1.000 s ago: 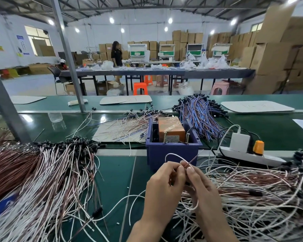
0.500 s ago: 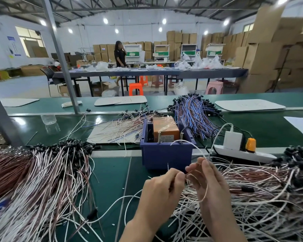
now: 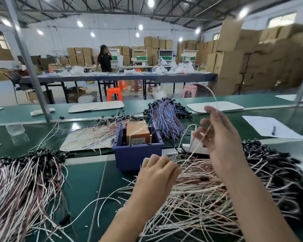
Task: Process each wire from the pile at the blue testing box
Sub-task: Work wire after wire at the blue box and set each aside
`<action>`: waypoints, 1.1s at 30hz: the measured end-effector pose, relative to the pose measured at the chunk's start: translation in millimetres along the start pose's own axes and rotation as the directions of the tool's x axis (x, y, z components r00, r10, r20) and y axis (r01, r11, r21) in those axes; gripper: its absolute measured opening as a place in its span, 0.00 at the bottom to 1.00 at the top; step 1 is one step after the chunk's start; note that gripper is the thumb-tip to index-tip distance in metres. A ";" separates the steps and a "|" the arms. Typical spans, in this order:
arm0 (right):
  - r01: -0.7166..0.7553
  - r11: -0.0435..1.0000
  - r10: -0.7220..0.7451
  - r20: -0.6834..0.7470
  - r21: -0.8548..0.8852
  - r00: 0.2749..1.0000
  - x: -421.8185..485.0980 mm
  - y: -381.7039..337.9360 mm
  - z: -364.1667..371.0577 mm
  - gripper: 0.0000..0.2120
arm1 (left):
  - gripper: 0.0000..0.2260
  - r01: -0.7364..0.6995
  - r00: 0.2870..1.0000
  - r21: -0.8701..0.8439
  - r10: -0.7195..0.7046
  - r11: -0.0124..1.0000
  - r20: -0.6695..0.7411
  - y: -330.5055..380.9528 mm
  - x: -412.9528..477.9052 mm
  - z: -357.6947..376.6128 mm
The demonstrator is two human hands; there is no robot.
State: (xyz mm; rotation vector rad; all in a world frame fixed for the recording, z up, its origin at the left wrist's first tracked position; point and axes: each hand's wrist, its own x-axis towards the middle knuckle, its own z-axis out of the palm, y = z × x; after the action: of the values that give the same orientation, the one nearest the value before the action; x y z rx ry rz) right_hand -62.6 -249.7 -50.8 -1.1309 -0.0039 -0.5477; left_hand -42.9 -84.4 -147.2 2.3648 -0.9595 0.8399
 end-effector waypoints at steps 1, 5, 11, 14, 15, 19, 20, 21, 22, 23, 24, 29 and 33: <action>0.068 0.994 -0.063 0.056 -0.083 0.996 4.3 -15.5 9.3 0.11 | 0.14 0.070 0.998 -0.103 -0.069 0.992 0.010 10.7 12.2 -1.0; 0.427 0.778 -0.261 0.381 -0.460 0.887 11.9 -56.4 52.1 0.10 | 0.11 0.397 0.902 -0.745 -0.380 0.536 0.207 57.3 59.0 -6.3; 0.482 0.494 -0.121 0.491 -0.724 0.863 5.6 -36.9 57.4 0.26 | 0.15 0.620 0.728 -0.773 -0.464 0.131 0.505 99.4 83.1 22.2; 0.432 0.499 -0.137 0.424 -0.751 0.895 -5.5 -13.7 26.8 0.23 | 0.15 0.757 0.653 -0.622 -0.266 0.201 0.709 92.3 64.6 34.9; 0.422 0.483 -0.144 0.406 -0.767 0.903 -9.4 -4.8 15.7 0.23 | 0.16 0.760 0.649 -0.602 -0.234 0.245 0.724 88.3 56.2 35.9; 0.385 0.460 -0.173 0.344 -0.800 0.923 -24.8 36.0 -16.7 0.20 | 0.10 0.783 0.615 -0.545 -0.244 0.301 0.750 57.0 30.7 20.4; 0.382 0.451 -0.172 0.342 -0.807 0.924 -28.9 47.1 -20.4 0.19 | 0.08 0.784 0.609 -0.526 -0.241 0.329 0.756 44.4 23.7 9.9; 0.387 0.433 -0.171 0.347 -0.814 0.922 -33.8 58.5 -22.3 0.19 | 0.09 0.785 0.598 -0.499 -0.240 0.367 0.765 27.5 16.0 0.6; 0.404 0.407 -0.177 0.363 -0.819 0.915 -38.7 69.0 -22.5 0.19 | 0.10 0.784 0.585 -0.463 -0.244 0.413 0.774 10.2 8.0 -13.6; 0.431 0.375 -0.187 0.388 -0.821 0.902 -43.3 78.6 -20.5 0.18 | 0.10 0.775 0.577 -0.417 -0.262 0.475 0.774 -8.8 -0.9 -26.9; 0.463 0.340 -0.199 0.419 -0.819 0.886 -47.8 87.2 -17.3 0.18 | 0.11 0.760 0.571 -0.352 -0.303 0.546 0.763 -28.2 -8.7 -40.7; 0.552 0.241 -0.201 0.515 -0.798 0.833 -66.2 121.4 5.1 0.19 | 0.14 0.671 0.527 0.300 -0.721 0.678 0.450 -125.7 -53.0 -100.7; 0.569 0.251 -0.204 0.532 -0.783 0.822 -76.6 135.7 24.7 0.19 | 0.20 0.703 0.419 0.526 -0.876 0.479 0.238 -169.3 -91.0 -115.4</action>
State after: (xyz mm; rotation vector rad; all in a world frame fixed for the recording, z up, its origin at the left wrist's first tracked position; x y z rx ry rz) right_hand -66.0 -155.0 -177.0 -2.4377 -0.3313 -0.8501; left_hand -12.8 137.6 -156.4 2.9288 0.3617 -0.0222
